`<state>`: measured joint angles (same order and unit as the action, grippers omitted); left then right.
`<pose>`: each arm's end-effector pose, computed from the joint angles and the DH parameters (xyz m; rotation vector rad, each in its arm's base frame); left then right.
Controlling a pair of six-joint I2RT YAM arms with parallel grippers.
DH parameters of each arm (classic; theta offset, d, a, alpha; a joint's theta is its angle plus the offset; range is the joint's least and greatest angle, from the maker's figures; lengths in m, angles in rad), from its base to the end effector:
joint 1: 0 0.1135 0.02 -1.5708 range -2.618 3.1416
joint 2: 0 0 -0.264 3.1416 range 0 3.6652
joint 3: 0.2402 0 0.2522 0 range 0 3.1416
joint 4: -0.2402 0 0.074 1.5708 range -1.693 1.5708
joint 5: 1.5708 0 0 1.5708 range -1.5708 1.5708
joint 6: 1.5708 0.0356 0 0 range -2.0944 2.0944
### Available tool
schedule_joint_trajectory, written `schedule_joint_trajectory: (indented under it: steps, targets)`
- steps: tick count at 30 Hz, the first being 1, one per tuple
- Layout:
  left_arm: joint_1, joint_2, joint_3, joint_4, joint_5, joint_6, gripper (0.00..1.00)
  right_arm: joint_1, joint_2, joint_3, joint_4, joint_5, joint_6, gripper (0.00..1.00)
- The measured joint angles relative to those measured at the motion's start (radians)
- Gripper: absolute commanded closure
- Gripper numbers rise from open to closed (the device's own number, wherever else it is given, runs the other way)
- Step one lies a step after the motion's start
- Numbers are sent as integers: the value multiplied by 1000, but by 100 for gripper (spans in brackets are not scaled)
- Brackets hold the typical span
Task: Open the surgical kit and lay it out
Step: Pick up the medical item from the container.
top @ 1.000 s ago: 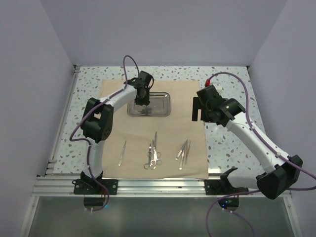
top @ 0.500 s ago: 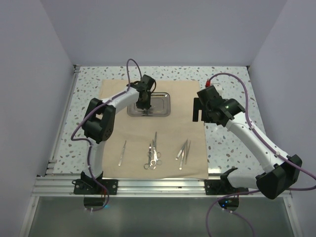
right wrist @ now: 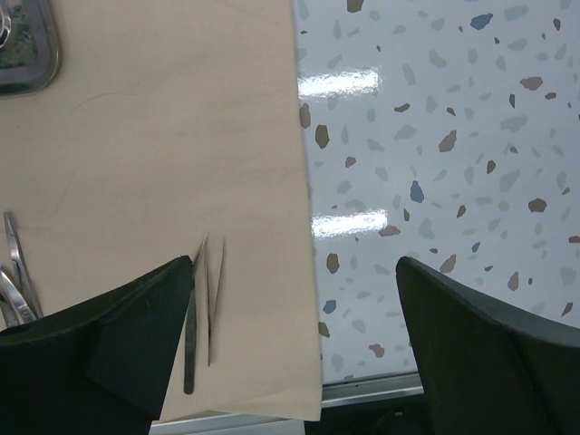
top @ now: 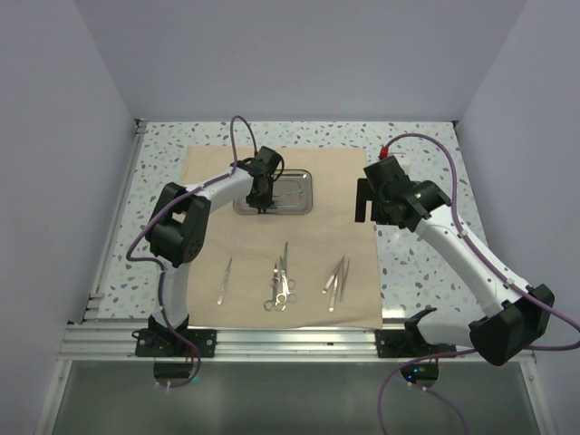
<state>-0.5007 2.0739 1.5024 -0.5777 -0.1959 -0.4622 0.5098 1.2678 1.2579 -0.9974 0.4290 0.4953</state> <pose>0.3808 -0.2005 0.1634 -0.0047 2.6796 -0.0321 0.2198 0.1059 0.3331 0.1366 2.4480 -0.1260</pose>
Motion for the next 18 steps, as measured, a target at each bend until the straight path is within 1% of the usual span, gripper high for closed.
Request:
schedule_joint_trajectory:
  steps: [6, 13, 16, 18]
  targets:
    - [0, 6, 14, -11, 0, 2, 78, -1, 0, 0, 3, -1, -2, 2]
    - [0, 64, 107, -54, 5, 8, 79, -1, 0, 0, 3, -1, -2, 2]
    - [0, 73, 121, -68, 5, 9, 82, -1, -2, 0, 2, 0, -2, 2]
    - [0, 73, 121, -68, 5, 9, 87, -1, -6, 0, 2, 0, -2, 2]
